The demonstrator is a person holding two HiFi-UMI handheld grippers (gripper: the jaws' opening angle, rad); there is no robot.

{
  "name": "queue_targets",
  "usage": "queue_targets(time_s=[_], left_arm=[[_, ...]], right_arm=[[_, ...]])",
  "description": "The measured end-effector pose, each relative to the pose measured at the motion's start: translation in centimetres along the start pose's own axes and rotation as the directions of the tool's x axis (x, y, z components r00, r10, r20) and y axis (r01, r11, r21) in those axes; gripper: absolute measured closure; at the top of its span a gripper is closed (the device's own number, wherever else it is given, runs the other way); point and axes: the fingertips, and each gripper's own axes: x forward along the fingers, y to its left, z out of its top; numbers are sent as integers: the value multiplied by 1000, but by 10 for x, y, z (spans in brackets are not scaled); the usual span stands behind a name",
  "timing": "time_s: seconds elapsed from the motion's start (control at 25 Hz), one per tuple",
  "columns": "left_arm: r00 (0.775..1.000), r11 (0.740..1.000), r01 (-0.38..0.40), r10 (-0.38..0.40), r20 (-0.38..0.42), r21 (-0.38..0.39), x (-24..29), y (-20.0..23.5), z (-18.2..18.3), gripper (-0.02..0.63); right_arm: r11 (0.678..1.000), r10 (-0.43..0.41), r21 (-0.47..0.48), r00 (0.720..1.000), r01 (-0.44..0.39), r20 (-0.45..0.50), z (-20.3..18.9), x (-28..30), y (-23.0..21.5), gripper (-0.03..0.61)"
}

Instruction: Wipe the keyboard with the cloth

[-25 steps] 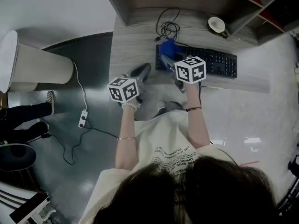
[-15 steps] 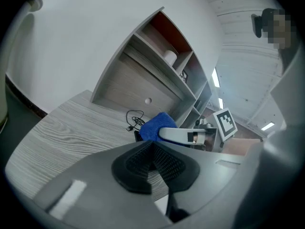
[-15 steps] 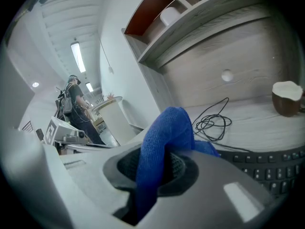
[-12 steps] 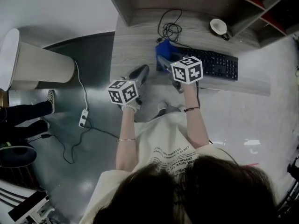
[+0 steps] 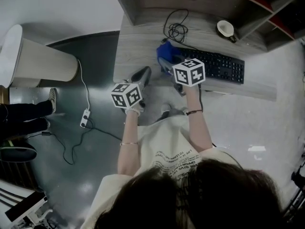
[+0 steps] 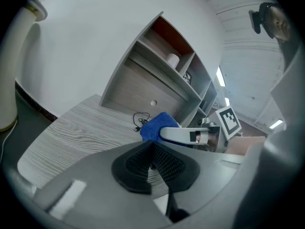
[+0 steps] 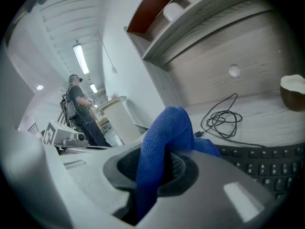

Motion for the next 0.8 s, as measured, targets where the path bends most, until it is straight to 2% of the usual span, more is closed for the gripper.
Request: queue_targets(time_s=[0.48, 0.8], left_arm=[[999, 999, -38, 37, 40, 4, -12, 0, 2, 617], [995, 998, -48, 45, 90, 31, -15, -4, 11, 617]], right_arm=[[999, 42, 9, 999, -42, 19, -2, -2, 15, 518], [995, 95, -22, 991, -93, 93, 10, -11, 26, 518]])
